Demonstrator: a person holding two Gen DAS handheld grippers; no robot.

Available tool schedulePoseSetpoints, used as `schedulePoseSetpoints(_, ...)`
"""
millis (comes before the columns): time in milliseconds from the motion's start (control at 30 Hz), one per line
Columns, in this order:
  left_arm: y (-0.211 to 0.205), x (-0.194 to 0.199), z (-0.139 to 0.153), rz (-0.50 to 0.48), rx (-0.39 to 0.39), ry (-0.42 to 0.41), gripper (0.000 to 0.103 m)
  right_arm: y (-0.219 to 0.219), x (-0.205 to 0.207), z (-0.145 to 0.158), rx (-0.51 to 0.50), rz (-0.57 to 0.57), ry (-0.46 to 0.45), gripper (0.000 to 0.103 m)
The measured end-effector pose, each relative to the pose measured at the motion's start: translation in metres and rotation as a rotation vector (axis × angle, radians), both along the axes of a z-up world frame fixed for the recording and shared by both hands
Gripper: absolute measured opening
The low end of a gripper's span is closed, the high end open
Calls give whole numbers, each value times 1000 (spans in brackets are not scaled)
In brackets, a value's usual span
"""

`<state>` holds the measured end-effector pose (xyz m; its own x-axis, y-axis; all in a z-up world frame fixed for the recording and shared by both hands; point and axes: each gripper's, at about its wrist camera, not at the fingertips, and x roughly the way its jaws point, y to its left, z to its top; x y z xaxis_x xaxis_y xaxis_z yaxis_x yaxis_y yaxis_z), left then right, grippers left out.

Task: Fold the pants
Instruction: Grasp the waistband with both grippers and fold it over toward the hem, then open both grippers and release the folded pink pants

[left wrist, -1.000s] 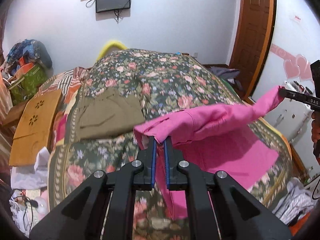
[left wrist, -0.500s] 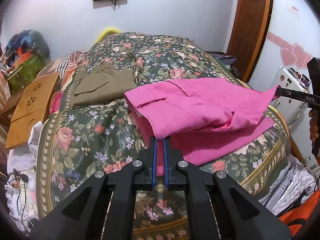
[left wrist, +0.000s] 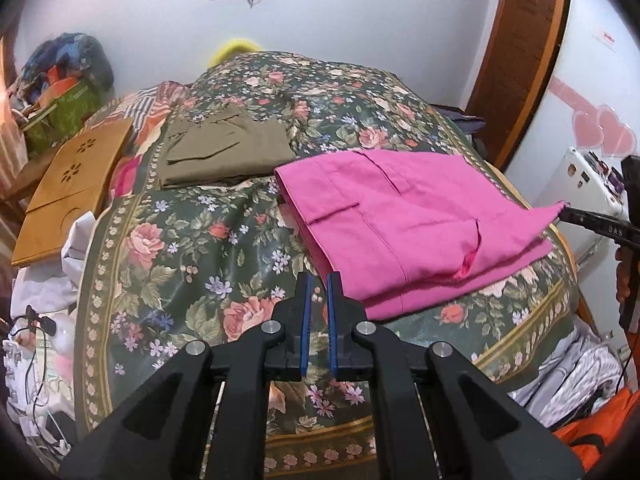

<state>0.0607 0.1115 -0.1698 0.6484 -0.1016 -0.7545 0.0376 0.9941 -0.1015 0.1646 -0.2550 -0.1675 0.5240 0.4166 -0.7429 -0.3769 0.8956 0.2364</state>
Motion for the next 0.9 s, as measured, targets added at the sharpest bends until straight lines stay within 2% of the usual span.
schedulePoseSetpoints(100, -3, 6, 8, 8, -11, -13, 6, -7, 1, 9, -28, -43, -20, 26)
schedulePoseSetpoints(200, -9, 17, 17, 4, -17, -23, 14, -15, -1, 24, -26, -71, -67, 34)
schedulePoseSetpoints(300, -21, 31, 22, -5, -18, -33, 27, -13, 1, 37, -11, -68, -107, 35)
schedulePoseSetpoints(433, -39, 43, 24, -42, -49, -43, 36, 4, 4, 42, 11, -27, -132, 35)
schedulePoseSetpoints(600, -62, 48, 4, -93, -66, 5, 37, 32, 9, 20, 8, 43, -95, 35)
schedulePoseSetpoints(833, -73, 43, -31, -130, -52, 101, 37, 45, 6, -33, -9, 98, 63, 35)
schedulePoseSetpoints(900, -73, 41, -37, -128, -60, 98, 37, 41, 3, -40, 6, 95, 79, 35)
